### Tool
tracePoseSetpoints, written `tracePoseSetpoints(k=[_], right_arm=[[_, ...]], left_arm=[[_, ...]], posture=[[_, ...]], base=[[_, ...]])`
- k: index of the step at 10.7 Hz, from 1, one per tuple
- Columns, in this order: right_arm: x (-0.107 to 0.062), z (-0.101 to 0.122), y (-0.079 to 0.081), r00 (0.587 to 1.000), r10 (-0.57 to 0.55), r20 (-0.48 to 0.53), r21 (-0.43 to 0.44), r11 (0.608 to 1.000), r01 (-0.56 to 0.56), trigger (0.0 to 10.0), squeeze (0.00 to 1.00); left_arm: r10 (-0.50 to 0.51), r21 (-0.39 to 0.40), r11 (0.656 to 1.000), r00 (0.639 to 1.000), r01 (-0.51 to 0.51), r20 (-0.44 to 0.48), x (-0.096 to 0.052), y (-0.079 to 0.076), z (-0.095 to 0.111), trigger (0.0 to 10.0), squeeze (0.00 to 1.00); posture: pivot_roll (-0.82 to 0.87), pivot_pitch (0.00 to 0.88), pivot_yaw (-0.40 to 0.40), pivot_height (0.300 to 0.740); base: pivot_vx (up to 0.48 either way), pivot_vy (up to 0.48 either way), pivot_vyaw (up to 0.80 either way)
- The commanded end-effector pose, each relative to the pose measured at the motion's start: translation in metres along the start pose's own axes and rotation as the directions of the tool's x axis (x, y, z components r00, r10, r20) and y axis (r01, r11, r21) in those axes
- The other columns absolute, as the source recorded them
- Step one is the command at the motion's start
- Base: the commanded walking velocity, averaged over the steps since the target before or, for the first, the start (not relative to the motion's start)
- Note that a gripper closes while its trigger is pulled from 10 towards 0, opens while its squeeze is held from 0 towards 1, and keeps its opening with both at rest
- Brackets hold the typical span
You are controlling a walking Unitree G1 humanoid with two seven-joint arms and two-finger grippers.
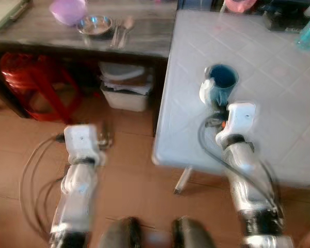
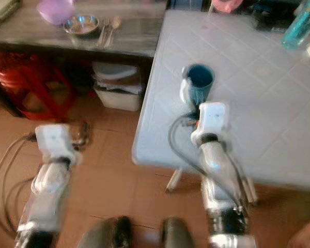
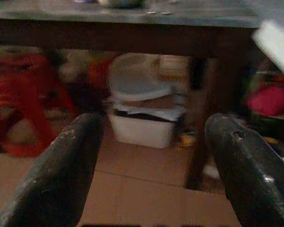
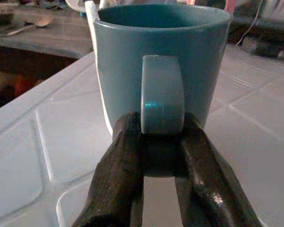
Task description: Setting the table
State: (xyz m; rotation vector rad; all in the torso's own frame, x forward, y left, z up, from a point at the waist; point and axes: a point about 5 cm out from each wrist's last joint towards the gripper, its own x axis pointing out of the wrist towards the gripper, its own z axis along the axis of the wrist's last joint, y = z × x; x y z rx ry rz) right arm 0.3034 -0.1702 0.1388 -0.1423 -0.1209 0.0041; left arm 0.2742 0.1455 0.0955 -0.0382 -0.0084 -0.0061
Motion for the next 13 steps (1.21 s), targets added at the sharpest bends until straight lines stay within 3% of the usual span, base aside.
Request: tracePoseSetpoints(k=[1,3,4,5,6,13], right_arm=[[0.004,0.014,0.012,0.996,0.050,0.067,-0.026,0.998,-0.048,10.0,0.00],[0.009,0.023,0.019,0.992,0.092,0.087,0.021,0.995,-0.095,10.0,0.00],[0.010,0.024,0.017,0.991,0.067,0.112,-0.021,0.998,-0.065,10.0,0.00],[0.009,0.025,0.019,0.991,0.096,0.089,0.055,0.993,-0.101,10.0,0.00],[0.008,0.025,0.019,0.990,0.095,0.101,0.055,0.993,-0.100,10.0,0.00],[0.002,0.027,0.014,0.991,0.063,0.120,0.072,0.995,-0.072,10.0,0.00]], left_arm=[[0.004,0.005,1.000,1.000,-0.004,0.023,0.003,0.007,0.004,10.0,0.00],[-0.006,-0.006,1.000,0.996,0.007,0.084,0.014,0.005,0.016,10.0,0.00],[-0.008,-0.006,1.000,0.996,0.008,0.093,0.017,0.005,0.017,10.0,0.00],[-0.008,-0.010,1.000,0.995,0.009,0.099,0.019,0.005,0.019,10.0,0.00],[-0.015,-0.007,1.000,0.994,0.015,0.109,0.020,0.004,0.020,10.0,0.00],[-0.063,0.006,0.998,0.991,0.062,0.120,0.016,-0.002,0.014,10.0,0.00]], posture=[[-0.06,0.129,0.035,0.740],[-0.07,0.119,0.027,0.740],[-0.07,0.112,0.028,0.740],[-0.07,0.108,0.027,0.740],[-0.08,0.103,0.027,0.740],[-0.08,0.099,0.034,0.740]], base=[[0.000,0.476,0.00],[0.000,0.420,0.00],[0.289,0.382,0.00],[0.334,0.345,0.00],[0.405,0.259,0.00],[0.472,0.000,0.00]])
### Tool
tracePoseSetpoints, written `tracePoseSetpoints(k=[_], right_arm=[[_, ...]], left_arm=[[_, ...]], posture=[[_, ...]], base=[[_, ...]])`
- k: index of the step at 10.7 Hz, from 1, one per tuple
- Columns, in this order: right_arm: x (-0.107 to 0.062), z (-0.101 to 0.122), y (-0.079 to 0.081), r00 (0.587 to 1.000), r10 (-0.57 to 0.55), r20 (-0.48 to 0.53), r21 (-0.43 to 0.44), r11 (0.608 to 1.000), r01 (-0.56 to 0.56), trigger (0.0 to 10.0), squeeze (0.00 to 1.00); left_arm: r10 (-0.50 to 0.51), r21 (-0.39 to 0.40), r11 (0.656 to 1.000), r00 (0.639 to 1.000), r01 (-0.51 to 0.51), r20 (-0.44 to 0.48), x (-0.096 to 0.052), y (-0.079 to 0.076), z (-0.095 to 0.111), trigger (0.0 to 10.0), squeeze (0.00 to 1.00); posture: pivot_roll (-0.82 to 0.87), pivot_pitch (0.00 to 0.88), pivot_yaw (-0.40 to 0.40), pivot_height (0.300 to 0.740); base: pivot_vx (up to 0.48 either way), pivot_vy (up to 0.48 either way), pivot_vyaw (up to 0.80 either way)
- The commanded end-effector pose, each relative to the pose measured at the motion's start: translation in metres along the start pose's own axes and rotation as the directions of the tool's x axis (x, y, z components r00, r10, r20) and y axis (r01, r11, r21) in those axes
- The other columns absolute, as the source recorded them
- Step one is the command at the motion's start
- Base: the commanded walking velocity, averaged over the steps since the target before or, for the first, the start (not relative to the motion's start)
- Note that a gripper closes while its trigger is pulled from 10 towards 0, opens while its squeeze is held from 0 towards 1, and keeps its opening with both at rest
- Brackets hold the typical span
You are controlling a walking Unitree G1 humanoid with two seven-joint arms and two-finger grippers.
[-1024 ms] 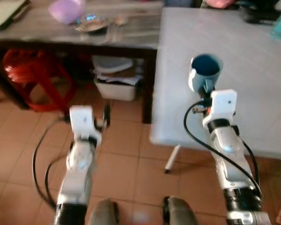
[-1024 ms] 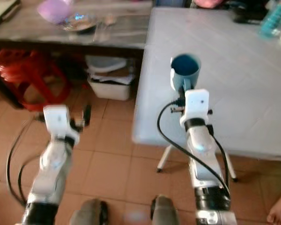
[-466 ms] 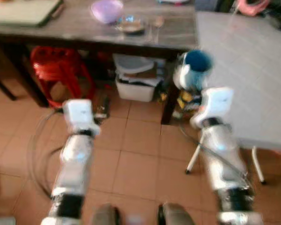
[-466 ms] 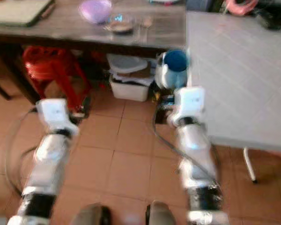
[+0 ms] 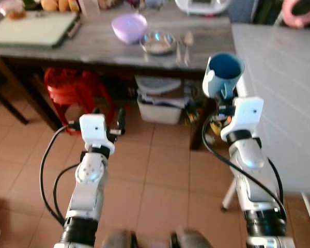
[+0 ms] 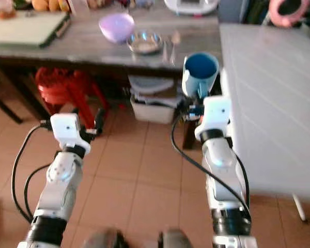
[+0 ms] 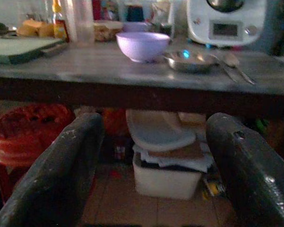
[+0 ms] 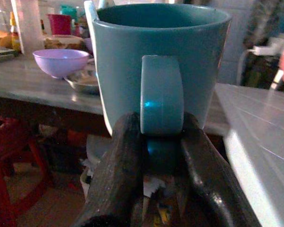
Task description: Setting the table
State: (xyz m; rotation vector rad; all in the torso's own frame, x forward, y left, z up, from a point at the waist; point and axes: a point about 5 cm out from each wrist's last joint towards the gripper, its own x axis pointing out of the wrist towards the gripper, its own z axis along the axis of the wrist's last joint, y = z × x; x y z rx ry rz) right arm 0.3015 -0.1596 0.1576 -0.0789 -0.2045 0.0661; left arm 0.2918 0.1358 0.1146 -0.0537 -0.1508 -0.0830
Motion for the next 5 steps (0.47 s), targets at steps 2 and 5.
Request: tracePoseSetpoints(k=[2,5], right_arm=[[0.005,0.009,0.005,0.999,0.009,0.045,-0.004,1.000,-0.009,10.0,0.00],[0.011,0.017,-0.004,0.997,-0.014,0.075,-0.028,0.999,0.017,10.0,0.00]], left_arm=[[0.005,0.017,1.000,1.000,-0.005,-0.021,-0.004,0.005,-0.005,10.0,0.00],[-0.026,0.022,0.999,0.999,0.026,-0.023,-0.005,-0.002,-0.007,10.0,0.00]], posture=[[-0.08,0.093,0.036,0.740],[-0.08,0.085,0.038,0.740]], base=[[0.480,0.000,0.00],[0.480,0.000,0.00]])
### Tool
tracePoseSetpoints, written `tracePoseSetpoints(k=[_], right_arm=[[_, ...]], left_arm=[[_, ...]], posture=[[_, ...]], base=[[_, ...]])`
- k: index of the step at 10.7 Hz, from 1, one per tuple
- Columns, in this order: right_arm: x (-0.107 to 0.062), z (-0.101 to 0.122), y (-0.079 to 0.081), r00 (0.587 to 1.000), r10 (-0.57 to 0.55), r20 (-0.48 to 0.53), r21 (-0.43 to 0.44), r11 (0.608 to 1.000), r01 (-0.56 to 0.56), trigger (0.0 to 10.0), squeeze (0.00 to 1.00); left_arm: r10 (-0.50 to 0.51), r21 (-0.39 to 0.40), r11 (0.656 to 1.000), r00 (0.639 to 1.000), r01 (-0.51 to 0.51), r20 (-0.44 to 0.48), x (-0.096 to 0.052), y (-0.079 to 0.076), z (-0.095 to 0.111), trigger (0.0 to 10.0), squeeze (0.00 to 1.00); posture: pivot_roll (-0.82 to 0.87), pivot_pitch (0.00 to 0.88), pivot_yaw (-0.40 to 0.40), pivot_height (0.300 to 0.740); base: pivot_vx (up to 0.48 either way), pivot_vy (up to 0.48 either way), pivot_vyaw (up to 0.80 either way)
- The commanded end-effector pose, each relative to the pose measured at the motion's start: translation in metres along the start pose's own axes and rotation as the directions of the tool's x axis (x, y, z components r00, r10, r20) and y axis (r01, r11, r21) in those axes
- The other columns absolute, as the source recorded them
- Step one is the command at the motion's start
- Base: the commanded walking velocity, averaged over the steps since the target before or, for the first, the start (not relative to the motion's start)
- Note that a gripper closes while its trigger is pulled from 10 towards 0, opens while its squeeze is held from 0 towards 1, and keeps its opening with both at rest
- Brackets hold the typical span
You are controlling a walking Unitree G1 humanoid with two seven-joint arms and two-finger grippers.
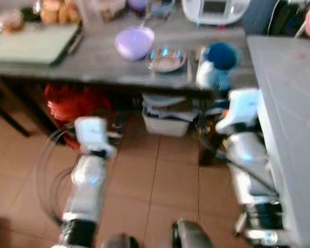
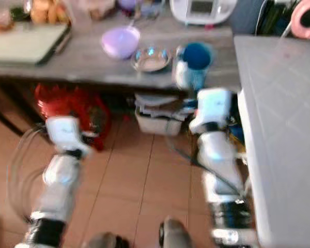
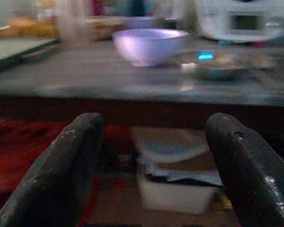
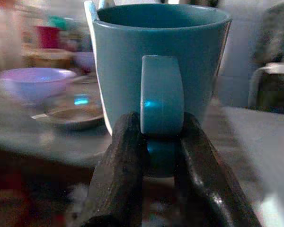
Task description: Setting the table
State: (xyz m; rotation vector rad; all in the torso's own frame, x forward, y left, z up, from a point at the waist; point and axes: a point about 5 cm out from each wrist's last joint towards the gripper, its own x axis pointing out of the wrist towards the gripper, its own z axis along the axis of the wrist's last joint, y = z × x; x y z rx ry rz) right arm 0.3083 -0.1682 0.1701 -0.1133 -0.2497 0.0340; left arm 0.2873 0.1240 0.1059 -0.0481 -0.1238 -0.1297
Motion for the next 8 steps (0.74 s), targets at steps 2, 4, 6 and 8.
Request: tracePoseSetpoints(k=[2,4,6,8], right_arm=[[0.0041,0.0086,0.0020,0.999,-0.008,0.042,0.004,1.000,0.008,10.0,0.00],[0.0051,0.0107,0.0023,0.998,-0.002,0.057,-0.014,1.000,0.003,10.0,0.00],[0.0069,0.0126,0.0035,0.998,0.006,0.069,-0.032,0.999,-0.004,10.0,0.00],[0.0086,0.0130,0.0047,0.997,0.013,0.074,-0.036,0.999,-0.011,10.0,0.00]], left_arm=[[-0.001,0.020,1.000,1.000,0.001,0.006,-0.0041,0.0044,0.0006,10.0,0.00],[-0.005,0.010,1.000,1.000,0.005,0.001,-0.0073,0.0010,-0.0004,10.0,0.00],[0.001,0.008,1.000,1.000,-0.001,0.001,-0.0074,0.0016,0.0002,10.0,0.00],[0.008,0.010,1.000,1.000,-0.008,0.001,-0.0080,0.0033,0.0009,10.0,0.00]], posture=[[-0.08,0.085,0.038,0.740],[-0.08,0.088,0.037,0.740],[-0.08,0.091,0.036,0.740],[-0.08,0.091,0.037,0.740]], base=[[0.459,0.000,0.00],[0.459,0.000,0.00],[0.480,0.000,0.00],[0.480,0.000,0.00]])
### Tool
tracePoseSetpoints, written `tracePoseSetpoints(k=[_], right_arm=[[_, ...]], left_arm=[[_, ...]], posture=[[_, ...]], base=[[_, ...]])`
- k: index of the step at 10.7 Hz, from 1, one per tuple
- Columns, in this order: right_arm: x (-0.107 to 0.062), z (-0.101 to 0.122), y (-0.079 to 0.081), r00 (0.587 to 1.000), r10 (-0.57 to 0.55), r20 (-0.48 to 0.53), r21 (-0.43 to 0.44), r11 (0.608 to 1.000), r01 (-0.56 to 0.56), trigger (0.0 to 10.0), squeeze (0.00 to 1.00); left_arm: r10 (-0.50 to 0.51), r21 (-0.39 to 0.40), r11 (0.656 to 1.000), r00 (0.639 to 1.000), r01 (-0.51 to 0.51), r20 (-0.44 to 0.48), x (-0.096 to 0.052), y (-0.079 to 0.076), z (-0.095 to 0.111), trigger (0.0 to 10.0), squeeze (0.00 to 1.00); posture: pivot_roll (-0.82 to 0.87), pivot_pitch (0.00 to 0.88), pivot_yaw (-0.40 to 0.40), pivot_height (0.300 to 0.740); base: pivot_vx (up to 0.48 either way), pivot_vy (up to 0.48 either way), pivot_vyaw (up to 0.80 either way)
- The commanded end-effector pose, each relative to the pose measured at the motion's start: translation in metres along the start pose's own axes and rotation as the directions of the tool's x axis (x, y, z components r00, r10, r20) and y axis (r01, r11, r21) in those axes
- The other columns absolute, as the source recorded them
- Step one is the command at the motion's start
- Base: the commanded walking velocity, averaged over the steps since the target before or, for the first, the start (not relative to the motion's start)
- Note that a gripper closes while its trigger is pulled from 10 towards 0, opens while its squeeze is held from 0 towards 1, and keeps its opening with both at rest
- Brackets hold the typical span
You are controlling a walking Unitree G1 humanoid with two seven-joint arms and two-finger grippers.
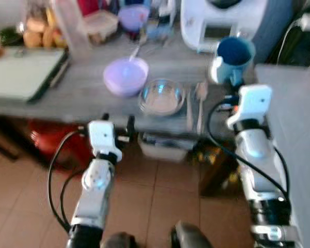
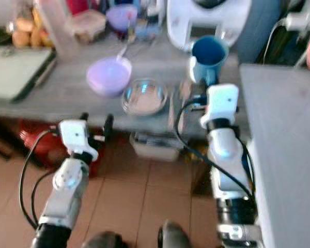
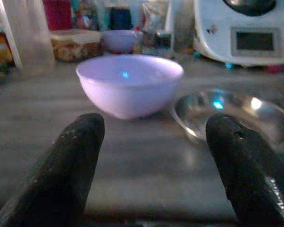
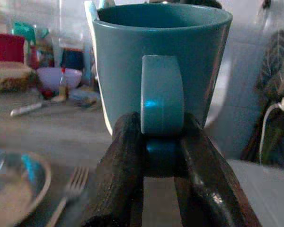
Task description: Setting the table
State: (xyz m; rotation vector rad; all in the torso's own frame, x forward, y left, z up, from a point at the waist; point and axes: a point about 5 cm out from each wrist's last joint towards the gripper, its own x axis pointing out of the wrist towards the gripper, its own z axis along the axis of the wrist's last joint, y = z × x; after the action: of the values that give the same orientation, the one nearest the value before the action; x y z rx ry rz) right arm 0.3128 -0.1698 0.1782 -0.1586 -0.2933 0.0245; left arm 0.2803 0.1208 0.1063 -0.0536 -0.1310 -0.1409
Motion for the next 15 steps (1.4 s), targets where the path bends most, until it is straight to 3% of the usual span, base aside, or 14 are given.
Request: tracePoseSetpoints(k=[1,4,6,7,9,11,15], right_arm=[[0.002,0.007,0.009,0.999,0.026,0.037,0.006,1.000,-0.026,10.0,0.00],[0.003,0.005,0.006,0.999,0.021,0.031,0.005,1.000,-0.021,10.0,0.00],[0.005,0.003,0.002,0.998,0.055,0.012,0.037,0.998,-0.056,10.0,0.00],[0.015,0.001,-0.007,0.998,0.070,0.003,0.032,0.997,-0.070,10.0,0.00],[0.029,0.001,-0.013,0.995,0.103,-0.009,0.024,0.994,-0.103,10.0,0.00],[0.037,-0.001,-0.010,0.985,0.173,-0.011,0.041,0.984,-0.172,10.0,0.00],[0.045,-0.005,-0.011,0.973,0.231,-0.011,0.035,0.972,-0.230,10.0,0.00]], left_arm=[[0.033,0.019,0.999,0.999,-0.033,0.000,-0.002,0.010,0.002,10.0,0.00],[0.112,0.059,0.992,0.994,-0.112,0.008,-0.009,0.024,0.005,10.0,0.00],[0.222,0.162,0.963,0.975,-0.217,-0.017,-0.032,0.043,0.002,10.0,0.00],[0.299,0.219,0.933,0.954,-0.285,-0.029,-0.046,0.057,0.002,10.0,0.00],[0.339,0.249,0.914,0.940,-0.320,-0.037,-0.056,0.066,0.005,10.0,0.00],[0.343,0.258,0.912,0.938,-0.320,-0.047,-0.060,0.065,0.007,10.0,0.00],[0.375,0.279,0.896,0.925,-0.345,-0.063,-0.067,0.071,0.007,10.0,0.00]], posture=[[-0.08,0.093,0.036,0.740],[-0.07,0.112,0.032,0.740],[-0.05,0.156,0.034,0.740],[-0.02,0.194,0.027,0.740],[0.00,0.219,0.020,0.740],[0.02,0.227,0.025,0.740],[0.04,0.224,0.022,0.740]], base=[[0.454,0.000,0.00],[0.203,0.000,0.00],[0.000,0.000,0.00],[0.000,0.000,0.00],[0.000,0.000,0.00],[0.000,0.000,0.00],[0.000,0.000,0.00]])
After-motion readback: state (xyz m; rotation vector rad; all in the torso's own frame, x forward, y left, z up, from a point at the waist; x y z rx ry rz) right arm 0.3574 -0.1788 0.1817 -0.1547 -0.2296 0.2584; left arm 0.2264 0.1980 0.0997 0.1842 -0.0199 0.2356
